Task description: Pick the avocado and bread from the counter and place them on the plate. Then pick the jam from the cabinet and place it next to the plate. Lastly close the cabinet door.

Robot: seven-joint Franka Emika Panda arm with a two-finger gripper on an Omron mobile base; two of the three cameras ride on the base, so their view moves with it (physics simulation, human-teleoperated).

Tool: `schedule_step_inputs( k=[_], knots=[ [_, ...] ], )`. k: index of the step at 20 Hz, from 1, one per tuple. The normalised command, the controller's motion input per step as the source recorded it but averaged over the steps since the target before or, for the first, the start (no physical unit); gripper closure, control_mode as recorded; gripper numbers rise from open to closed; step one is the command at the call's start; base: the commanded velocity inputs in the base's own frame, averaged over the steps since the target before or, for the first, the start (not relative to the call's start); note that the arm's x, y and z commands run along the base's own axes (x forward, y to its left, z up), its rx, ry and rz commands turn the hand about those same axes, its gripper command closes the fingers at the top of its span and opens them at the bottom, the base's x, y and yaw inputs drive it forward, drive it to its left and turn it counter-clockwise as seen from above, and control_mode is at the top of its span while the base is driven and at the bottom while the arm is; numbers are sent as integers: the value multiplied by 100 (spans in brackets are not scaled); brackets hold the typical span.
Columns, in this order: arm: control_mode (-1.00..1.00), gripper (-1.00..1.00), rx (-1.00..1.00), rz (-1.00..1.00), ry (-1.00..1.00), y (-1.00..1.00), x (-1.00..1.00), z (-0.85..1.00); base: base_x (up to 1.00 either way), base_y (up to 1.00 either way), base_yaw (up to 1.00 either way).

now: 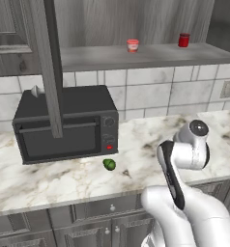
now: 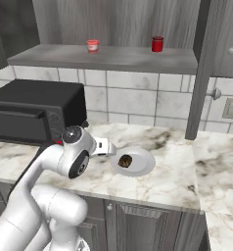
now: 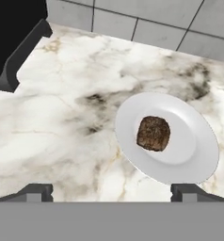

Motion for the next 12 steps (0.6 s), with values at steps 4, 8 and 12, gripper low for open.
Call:
schedule_step_inputs(
  k=[4, 8, 12],
  knots=[
    [-100, -100, -1, 0, 2, 46, -30, 24, 0, 0, 0],
    [-100, -100, 0, 0, 0, 50, -24, 15, 0, 0, 0],
    [-100, -100, 0, 0, 3, 52, -19, 14, 0, 0, 0]
  ],
)
